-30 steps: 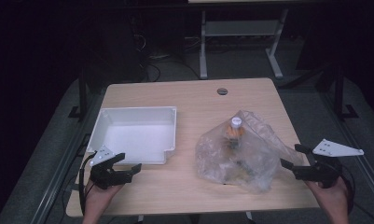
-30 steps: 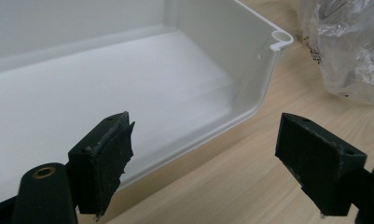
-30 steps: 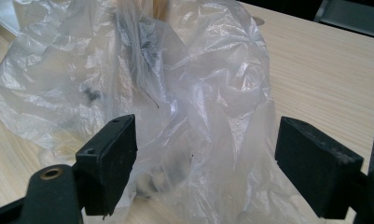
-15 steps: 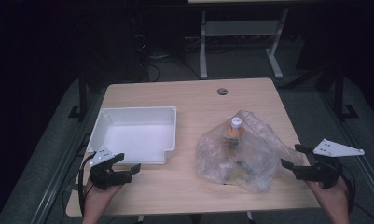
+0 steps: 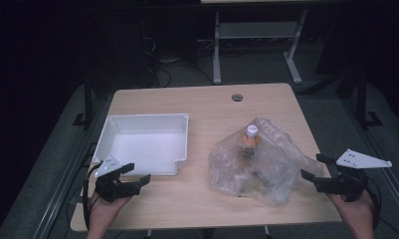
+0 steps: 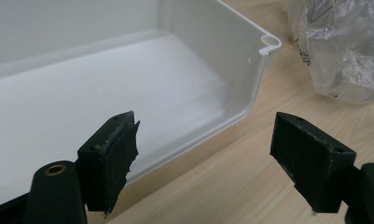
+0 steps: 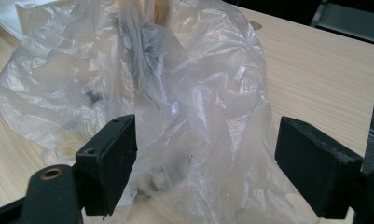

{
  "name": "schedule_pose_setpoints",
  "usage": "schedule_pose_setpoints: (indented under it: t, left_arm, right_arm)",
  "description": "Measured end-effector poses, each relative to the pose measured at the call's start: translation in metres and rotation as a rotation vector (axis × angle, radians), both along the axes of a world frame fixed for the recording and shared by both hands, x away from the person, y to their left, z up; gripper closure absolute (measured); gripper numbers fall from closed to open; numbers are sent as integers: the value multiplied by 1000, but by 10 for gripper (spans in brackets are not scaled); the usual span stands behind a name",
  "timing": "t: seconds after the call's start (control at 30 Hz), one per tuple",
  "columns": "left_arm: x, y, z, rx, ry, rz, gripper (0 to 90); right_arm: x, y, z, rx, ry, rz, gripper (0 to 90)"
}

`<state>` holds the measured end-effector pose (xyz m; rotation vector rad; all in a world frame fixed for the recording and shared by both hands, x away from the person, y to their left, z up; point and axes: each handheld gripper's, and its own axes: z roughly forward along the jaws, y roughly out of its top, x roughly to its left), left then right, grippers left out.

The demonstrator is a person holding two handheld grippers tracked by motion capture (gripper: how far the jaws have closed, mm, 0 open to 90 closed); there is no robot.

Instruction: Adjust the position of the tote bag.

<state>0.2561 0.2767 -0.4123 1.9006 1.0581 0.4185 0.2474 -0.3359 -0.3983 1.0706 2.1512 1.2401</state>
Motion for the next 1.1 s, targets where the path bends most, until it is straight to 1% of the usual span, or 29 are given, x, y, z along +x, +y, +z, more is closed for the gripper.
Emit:
schedule_pose_setpoints:
  t: [0.07,0.1,0.2,0.27,0.4,0.47,0.53,0.67,0.73,0.8,0.83,0.97,1.03,1.1]
  left_arm:
    - [1,1,0,-1,3,0,227]
    - [2,2,-1,6,3,-6,228]
    - [2,2,-1,-5,2,-4,228]
    - [2,3,0,-4,0,-3,228]
    - [3,4,1,-2,2,-14,228]
    - [3,5,2,-14,-6,-19,228]
    - [3,5,3,-9,-8,-26,225]
    - [3,7,3,-16,-6,-36,215]
    - [3,7,3,-25,-11,-53,213]
    - [2,7,5,-25,-25,-69,213]
    - [1,7,5,-34,-29,-72,213]
    - [0,6,7,-48,-40,-115,215]
    - [-1,5,8,-31,-54,-140,229]
    - [-2,4,9,-44,-61,-166,229]
  right_arm:
    - [0,-1,0,1,2,-1,199]
    - [0,-2,-1,5,2,-1,199]
    - [1,-3,-1,9,4,0,198]
    - [1,-3,-2,6,1,3,198]
    - [1,-1,-1,8,0,5,198]
    - [1,-1,-2,5,-1,10,198]
    - [1,-1,-2,3,4,11,198]
    - [2,-1,-3,4,6,17,198]
    - [2,-1,-3,4,8,20,199]
    - [3,-1,-3,4,14,23,199]
    - [3,-1,-4,4,14,25,198]
    - [3,-1,-5,3,19,27,198]
    - [3,-1,-5,1,21,26,199]
    - [3,-2,-4,1,15,28,198]
